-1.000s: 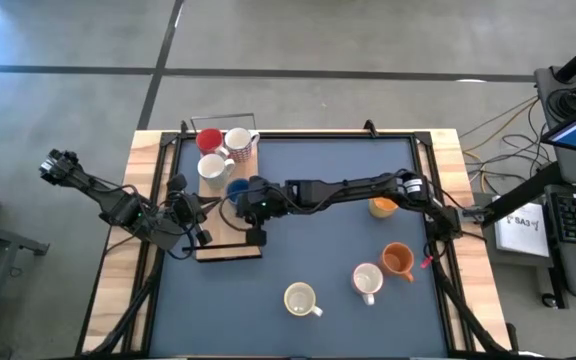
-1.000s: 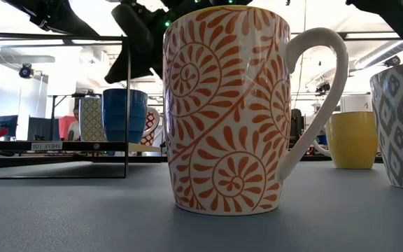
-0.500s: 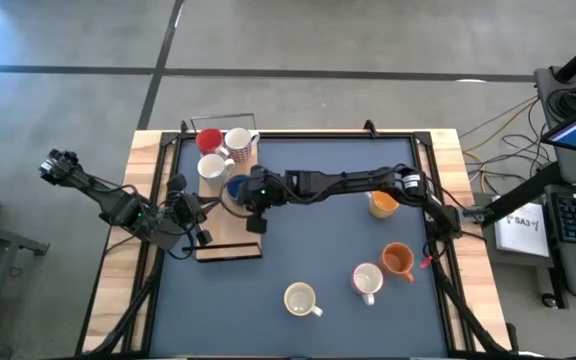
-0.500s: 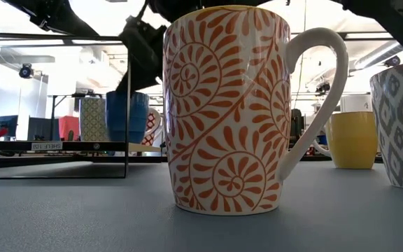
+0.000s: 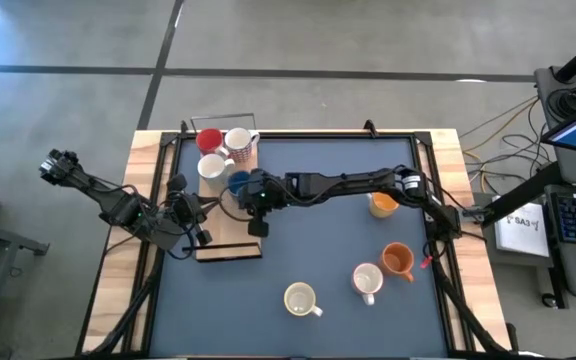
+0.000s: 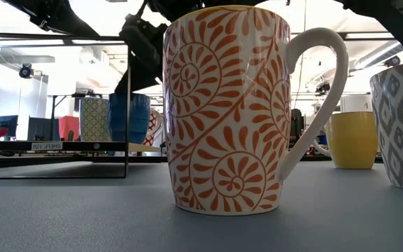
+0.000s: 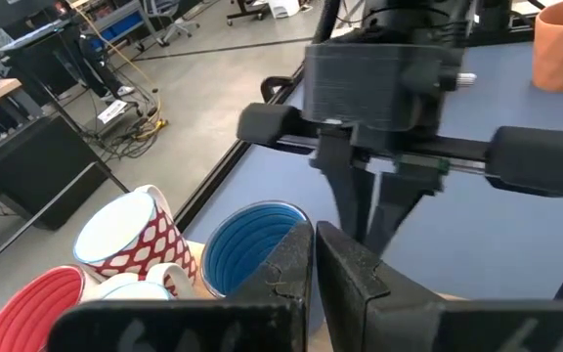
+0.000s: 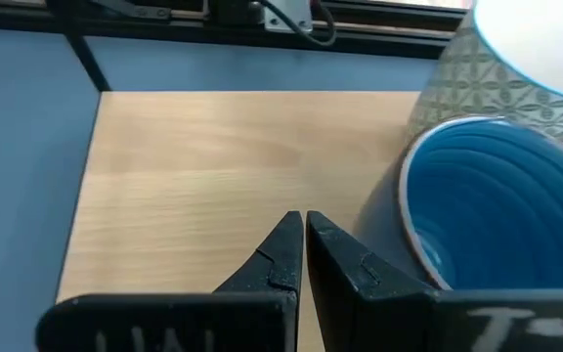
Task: Place coffee mugs
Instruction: Put the blue mug on the shelf
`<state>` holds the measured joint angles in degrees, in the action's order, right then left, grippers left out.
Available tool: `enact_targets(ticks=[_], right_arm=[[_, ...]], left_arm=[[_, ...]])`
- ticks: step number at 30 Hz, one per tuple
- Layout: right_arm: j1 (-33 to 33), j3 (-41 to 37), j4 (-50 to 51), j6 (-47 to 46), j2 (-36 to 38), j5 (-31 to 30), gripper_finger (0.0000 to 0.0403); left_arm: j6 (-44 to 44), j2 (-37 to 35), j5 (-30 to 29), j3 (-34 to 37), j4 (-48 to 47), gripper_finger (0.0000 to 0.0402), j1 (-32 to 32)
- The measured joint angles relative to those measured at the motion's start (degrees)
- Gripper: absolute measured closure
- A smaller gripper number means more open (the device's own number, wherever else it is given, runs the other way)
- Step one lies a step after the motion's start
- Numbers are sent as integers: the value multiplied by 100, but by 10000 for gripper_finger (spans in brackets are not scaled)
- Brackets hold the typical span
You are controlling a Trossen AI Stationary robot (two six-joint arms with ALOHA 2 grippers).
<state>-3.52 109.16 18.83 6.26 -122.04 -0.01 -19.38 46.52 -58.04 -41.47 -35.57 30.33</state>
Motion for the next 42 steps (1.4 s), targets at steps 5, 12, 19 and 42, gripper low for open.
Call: enact_targets(ticks=[5,12,19,42], right_arm=[[-223,0,-34,98,0,4,394],[-300,0,41,46,0,48,394],[-170,-4,226,71,0,9,394],[-513,-20,231,433,9,4,394]], left_arm=[[0,0,0,0,0,400,1],[0,0,0,0,0,400,2],[0,0,1,0,0,400,0],[0,0,2,0,0,400,2]])
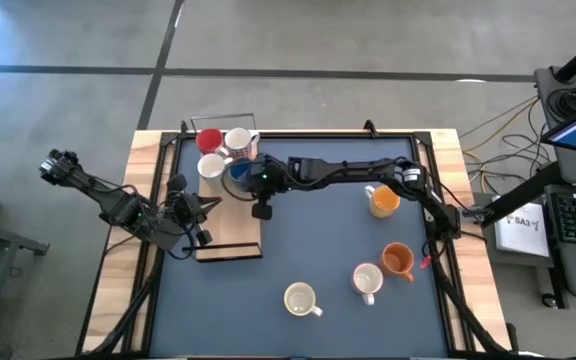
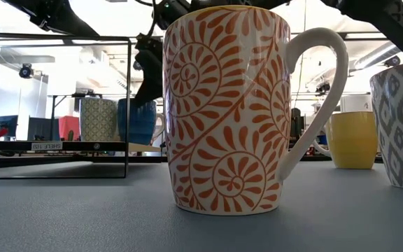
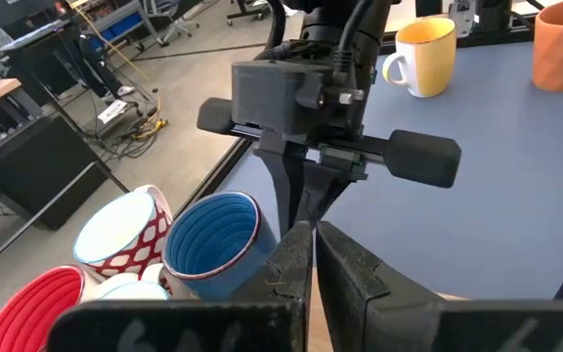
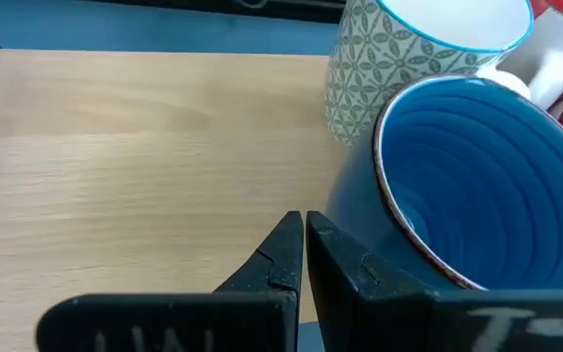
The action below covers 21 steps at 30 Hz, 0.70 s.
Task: Place coffee mugs
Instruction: Put the blue mug on the shelf, then put the orange patterned mug on the shelf
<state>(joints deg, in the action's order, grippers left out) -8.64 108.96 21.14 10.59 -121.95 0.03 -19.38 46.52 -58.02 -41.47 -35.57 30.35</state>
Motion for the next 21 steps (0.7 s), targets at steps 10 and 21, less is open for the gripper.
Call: enact_targets(ticks=[10,21], right_arm=[[-196,-2,-310,127,0,-3,394],[196,5,365,81,329,47,394]], left_arm=[[-1,0,2,0,0,400,-1],[-20,0,7,0,0,400,0]])
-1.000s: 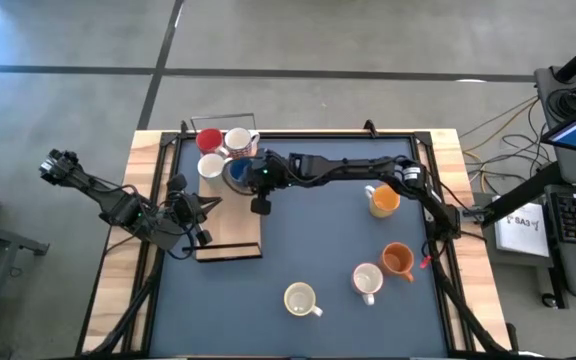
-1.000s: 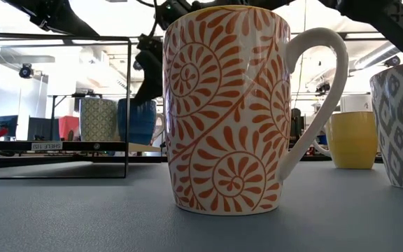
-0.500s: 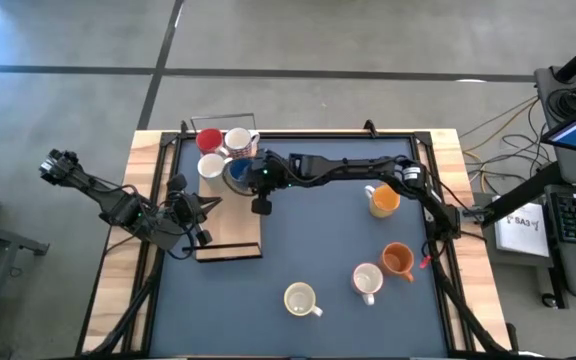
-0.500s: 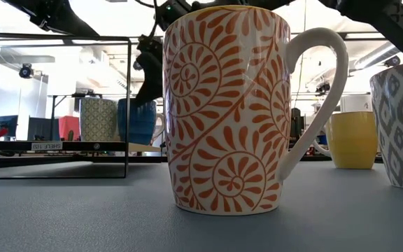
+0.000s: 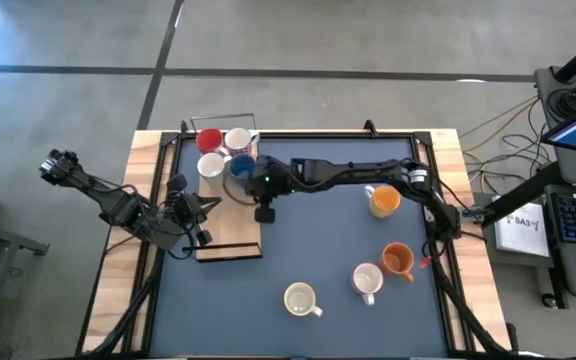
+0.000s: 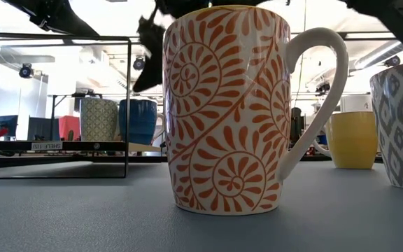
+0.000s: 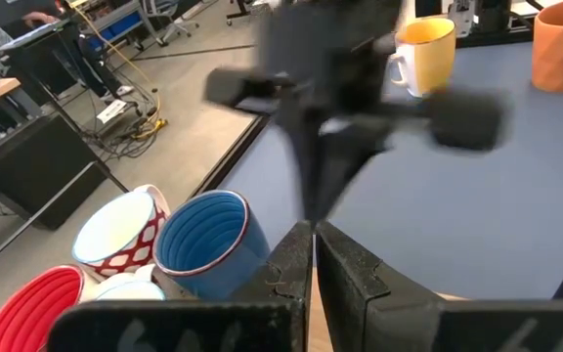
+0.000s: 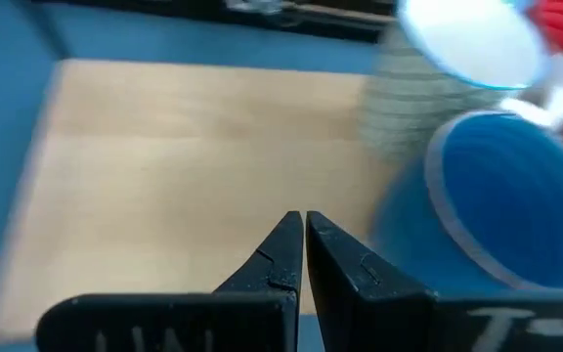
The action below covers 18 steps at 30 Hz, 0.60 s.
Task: Place coffee mugs
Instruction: Put the orange patterned mug on the shelf
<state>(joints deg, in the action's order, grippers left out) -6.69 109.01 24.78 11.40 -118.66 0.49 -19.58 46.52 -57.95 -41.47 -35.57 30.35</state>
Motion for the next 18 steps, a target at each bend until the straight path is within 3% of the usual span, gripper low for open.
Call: enact_targets(ticks=[7,12,18], right_arm=[[430,-473,596,12,752,-18,394],[756,-1624,-48,-134,1580,0,394],[1047,-3225,-1127,-267,2643,-5,394]], left_arm=[[-89,75,15,0,191,400,0],[310,224,35,0,834,400,-2],[1321,477,105,0,2574,400,0]])
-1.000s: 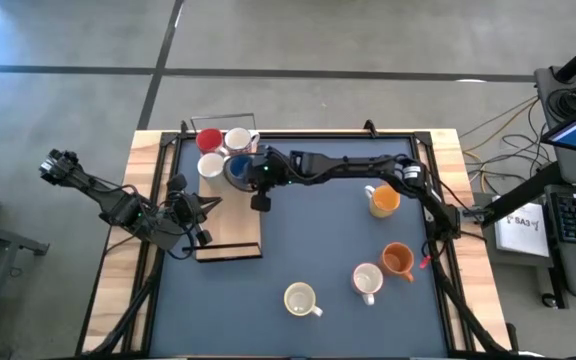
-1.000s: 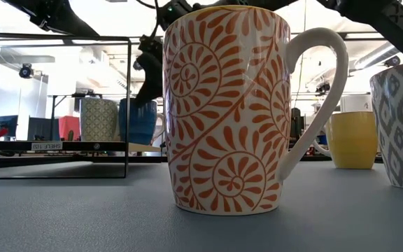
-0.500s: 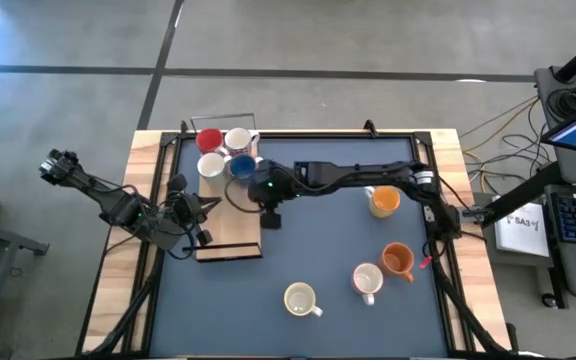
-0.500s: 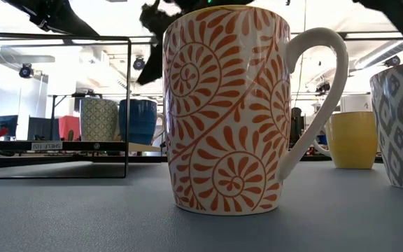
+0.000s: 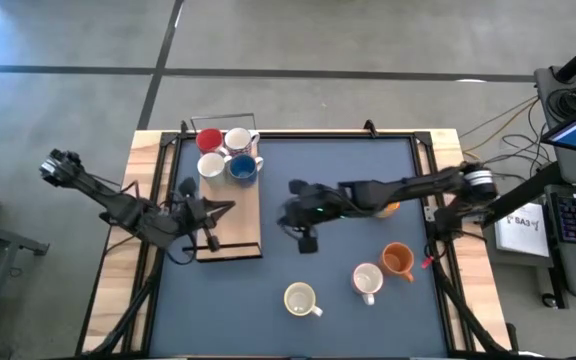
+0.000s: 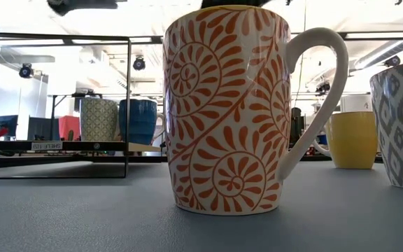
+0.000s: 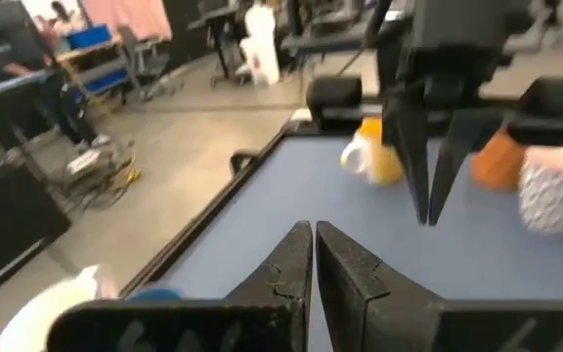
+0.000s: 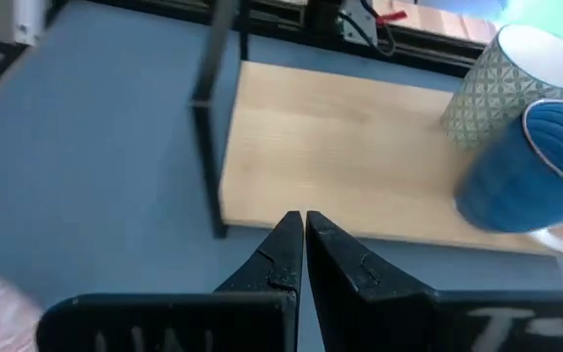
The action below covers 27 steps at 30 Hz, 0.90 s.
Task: Place coffee mugs
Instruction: Put the orange patterned mug on the shelf
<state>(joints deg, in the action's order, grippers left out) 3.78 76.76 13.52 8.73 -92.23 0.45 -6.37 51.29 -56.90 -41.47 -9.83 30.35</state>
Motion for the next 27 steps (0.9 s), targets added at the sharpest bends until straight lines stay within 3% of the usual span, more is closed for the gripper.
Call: enact_targets(ticks=[6,14,21,27], right_arm=[[288,-1368,-691,-133,996,-2,394],[653,-2690,-1683,-133,2068,-2,394],[759,-3505,-2328,-103,2678,-1,394],[803,-3846,-2521,132,3051,4,394]], left_arm=[[291,388,683,0,1216,400,0],[287,964,826,-6,2330,400,0],[152,1615,924,-714,2362,400,0],[71,2514,1156,-1773,1327,400,0]])
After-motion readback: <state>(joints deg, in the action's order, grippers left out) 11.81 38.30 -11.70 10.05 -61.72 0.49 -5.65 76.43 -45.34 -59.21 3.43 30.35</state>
